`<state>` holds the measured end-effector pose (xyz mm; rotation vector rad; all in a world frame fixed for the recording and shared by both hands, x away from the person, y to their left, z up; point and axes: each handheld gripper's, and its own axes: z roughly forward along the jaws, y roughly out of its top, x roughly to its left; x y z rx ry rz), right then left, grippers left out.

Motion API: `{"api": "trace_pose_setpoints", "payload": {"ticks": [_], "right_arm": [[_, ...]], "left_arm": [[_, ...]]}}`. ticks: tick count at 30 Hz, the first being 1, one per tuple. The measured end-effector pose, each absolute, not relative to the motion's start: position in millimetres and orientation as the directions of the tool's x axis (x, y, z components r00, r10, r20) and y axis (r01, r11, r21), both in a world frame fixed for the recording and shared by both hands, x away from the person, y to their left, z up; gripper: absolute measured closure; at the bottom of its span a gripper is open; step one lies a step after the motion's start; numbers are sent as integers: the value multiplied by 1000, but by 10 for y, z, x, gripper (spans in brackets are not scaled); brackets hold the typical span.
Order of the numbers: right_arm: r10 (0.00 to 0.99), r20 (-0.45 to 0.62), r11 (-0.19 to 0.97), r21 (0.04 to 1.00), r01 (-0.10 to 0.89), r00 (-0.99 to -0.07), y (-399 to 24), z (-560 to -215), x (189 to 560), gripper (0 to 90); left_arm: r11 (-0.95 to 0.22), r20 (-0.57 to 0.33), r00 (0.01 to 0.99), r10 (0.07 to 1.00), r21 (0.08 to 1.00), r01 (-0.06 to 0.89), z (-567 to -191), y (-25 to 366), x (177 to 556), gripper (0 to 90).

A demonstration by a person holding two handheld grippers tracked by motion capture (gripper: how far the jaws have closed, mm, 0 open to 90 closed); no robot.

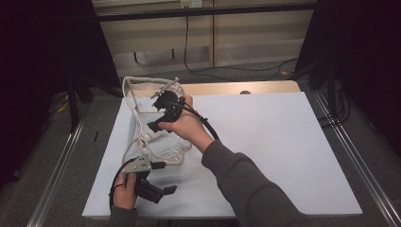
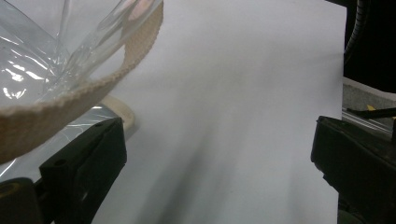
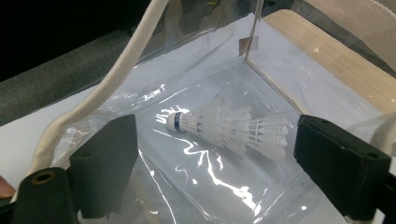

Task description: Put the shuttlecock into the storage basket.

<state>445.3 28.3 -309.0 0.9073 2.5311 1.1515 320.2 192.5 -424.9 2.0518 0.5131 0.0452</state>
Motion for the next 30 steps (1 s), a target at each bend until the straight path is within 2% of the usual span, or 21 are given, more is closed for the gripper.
{"api": "trace_pose_setpoints", "payload": {"ticks": [30], "right_arm": [[567, 100, 485, 762, 429, -817, 27, -2974, 4212, 92]], "left_arm": [[-436, -169, 912, 373, 836, 333, -4252, 1921, 3226, 35]]}}
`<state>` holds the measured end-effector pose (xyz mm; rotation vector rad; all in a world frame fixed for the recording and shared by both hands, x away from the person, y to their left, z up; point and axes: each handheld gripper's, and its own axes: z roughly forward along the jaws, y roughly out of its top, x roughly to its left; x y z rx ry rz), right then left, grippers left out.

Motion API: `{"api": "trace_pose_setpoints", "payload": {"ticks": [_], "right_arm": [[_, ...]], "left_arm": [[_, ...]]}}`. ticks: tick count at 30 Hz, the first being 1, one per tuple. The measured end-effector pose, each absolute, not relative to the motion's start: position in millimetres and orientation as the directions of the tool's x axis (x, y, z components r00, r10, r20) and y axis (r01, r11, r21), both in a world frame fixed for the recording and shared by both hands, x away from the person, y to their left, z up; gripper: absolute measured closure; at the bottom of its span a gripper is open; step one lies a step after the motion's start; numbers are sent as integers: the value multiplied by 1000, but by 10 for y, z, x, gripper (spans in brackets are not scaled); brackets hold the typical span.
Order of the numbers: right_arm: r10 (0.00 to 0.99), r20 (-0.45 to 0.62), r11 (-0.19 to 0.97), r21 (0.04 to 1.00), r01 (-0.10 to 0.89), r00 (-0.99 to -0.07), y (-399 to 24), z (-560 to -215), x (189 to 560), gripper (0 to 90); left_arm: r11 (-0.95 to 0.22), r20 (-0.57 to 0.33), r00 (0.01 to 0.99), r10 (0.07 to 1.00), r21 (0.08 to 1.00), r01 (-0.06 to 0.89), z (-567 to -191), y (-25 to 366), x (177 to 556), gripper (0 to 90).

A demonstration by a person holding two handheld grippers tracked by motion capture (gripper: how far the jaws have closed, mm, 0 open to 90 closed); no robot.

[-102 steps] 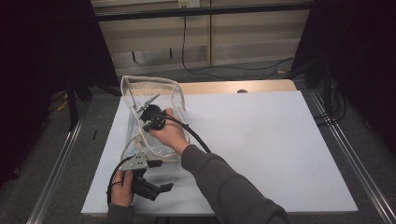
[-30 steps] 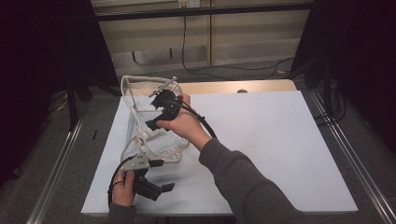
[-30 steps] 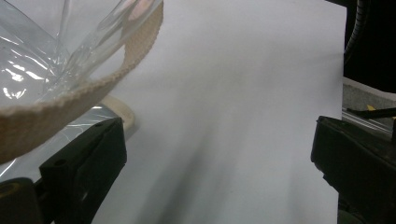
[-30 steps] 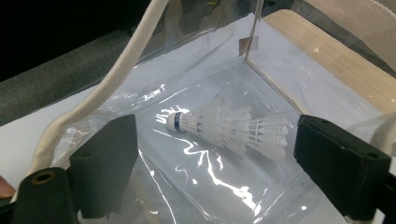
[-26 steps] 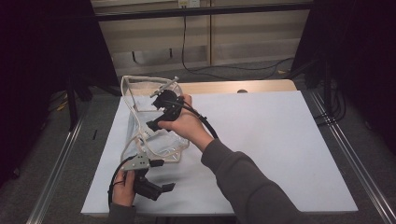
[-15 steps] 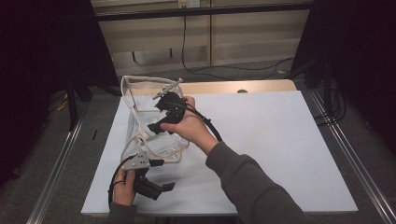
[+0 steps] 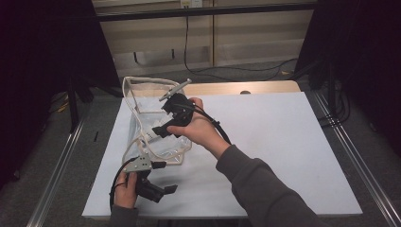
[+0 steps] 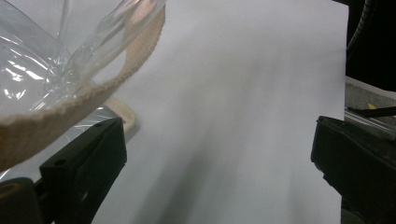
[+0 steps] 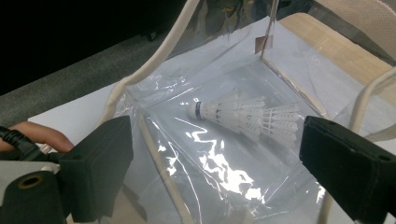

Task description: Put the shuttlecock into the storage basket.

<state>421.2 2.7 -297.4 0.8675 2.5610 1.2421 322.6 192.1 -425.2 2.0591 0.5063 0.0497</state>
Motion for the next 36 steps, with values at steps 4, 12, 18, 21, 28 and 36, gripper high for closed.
{"api": "trace_pose_setpoints", "payload": {"ticks": [4, 12, 18, 21, 28, 36], "right_arm": [[559, 104, 484, 765, 425, -823, -21, -2949, 4193, 83], [546, 102, 484, 772, 413, -832, -126, -2902, 4141, 70], [533, 105, 482, 778, 403, -839, -168, -2880, 4094, 65], [531, 100, 484, 779, 398, -842, -189, -2882, 4071, 64], [521, 111, 476, 785, 396, -846, -277, -2867, 4025, 62], [514, 116, 467, 794, 390, -850, -387, -2866, 3979, 59]], "left_arm": [[-437, -169, 912, 375, 835, 334, -4252, 1920, 3225, 35], [-439, -169, 910, 378, 833, 336, -4252, 1923, 3221, 35], [-436, -169, 910, 378, 834, 337, -4250, 1921, 3214, 35], [-437, -168, 911, 378, 835, 335, -4248, 1925, 3217, 35], [-433, -167, 908, 384, 836, 337, -4246, 1946, 3208, 35], [-426, -170, 905, 390, 838, 341, -4239, 1945, 3198, 35]]}}
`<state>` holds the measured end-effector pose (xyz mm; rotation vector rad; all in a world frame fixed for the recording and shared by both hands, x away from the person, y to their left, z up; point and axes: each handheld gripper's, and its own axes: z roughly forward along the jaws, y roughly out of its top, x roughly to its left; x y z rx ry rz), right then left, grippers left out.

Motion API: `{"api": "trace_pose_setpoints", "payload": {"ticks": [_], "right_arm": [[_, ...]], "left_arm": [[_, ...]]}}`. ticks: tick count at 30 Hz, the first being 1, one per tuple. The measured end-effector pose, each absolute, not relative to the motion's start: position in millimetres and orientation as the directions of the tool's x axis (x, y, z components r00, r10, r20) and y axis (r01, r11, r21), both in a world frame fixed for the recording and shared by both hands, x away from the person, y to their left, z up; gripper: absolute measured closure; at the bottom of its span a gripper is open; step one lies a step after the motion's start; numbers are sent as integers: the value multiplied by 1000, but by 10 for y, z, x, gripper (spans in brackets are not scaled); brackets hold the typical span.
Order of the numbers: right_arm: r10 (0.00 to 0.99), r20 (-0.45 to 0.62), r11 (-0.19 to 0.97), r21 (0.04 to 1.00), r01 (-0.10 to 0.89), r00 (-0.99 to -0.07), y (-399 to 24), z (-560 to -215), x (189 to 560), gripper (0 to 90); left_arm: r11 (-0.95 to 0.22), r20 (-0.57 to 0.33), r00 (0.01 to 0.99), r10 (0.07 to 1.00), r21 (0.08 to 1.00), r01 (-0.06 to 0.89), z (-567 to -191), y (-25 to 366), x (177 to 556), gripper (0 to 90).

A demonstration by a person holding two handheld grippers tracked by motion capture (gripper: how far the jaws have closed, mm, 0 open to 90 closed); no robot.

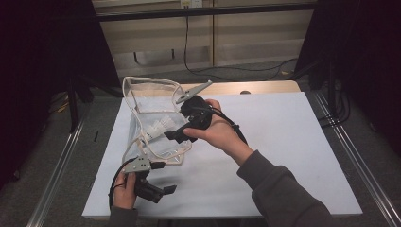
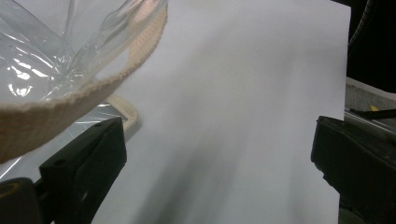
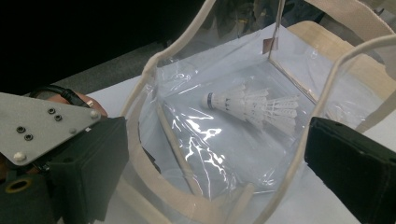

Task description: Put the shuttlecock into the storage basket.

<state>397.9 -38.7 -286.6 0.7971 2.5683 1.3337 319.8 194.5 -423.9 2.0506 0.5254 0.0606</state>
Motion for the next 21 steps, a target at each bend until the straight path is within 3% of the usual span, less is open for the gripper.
{"api": "trace_pose_setpoints", "payload": {"ticks": [21], "right_arm": [[516, 136, 426, 816, 391, -846, -810, -3029, 3900, 58]], "left_arm": [[-432, -166, 905, 391, 835, 340, -4242, 1947, 3198, 34]]}}
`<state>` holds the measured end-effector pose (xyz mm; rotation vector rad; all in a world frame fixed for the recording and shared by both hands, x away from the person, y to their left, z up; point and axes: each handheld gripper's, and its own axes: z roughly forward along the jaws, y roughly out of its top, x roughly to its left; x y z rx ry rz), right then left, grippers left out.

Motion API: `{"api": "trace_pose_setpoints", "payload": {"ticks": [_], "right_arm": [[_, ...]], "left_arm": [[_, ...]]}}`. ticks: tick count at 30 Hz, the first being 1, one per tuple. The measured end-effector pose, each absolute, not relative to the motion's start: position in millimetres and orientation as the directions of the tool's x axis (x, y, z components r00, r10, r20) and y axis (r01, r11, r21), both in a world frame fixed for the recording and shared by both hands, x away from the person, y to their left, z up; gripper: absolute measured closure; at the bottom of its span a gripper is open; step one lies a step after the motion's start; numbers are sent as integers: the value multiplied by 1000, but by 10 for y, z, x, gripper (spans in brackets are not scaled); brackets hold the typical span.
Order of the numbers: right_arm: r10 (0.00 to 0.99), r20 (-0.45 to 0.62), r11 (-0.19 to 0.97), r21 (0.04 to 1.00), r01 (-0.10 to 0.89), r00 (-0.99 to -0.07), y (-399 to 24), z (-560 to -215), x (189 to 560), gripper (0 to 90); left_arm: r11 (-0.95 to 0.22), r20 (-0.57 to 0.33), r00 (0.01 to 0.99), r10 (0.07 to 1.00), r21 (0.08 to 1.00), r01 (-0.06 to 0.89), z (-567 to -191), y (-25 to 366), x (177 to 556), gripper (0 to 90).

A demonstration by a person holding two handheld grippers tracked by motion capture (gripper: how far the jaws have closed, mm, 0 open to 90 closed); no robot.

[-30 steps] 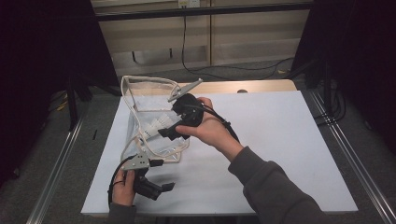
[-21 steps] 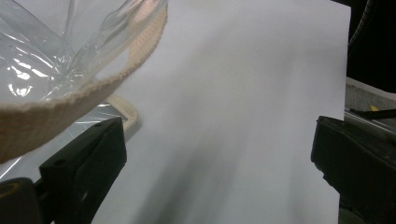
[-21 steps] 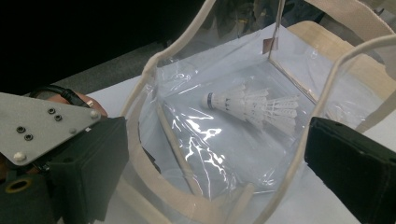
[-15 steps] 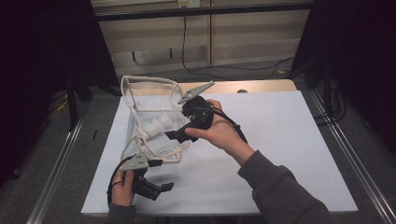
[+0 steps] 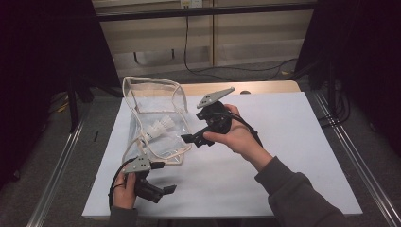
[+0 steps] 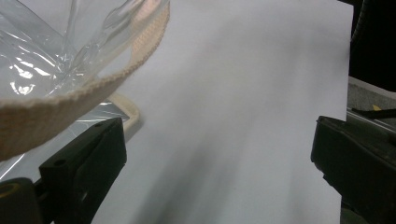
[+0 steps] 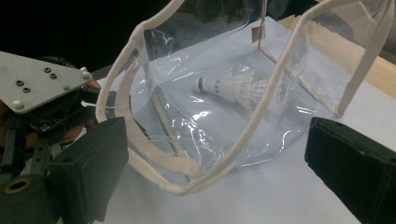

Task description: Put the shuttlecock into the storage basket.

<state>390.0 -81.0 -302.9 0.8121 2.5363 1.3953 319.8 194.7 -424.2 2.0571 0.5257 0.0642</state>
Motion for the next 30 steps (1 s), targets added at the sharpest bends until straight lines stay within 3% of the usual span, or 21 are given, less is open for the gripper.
{"api": "trace_pose_setpoints", "payload": {"ticks": [30], "right_arm": [[525, 144, 388, 836, 387, -839, -1240, -3369, 3756, 57]], "left_arm": [[-436, -165, 903, 396, 832, 343, -4248, 1954, 3189, 34]]}}
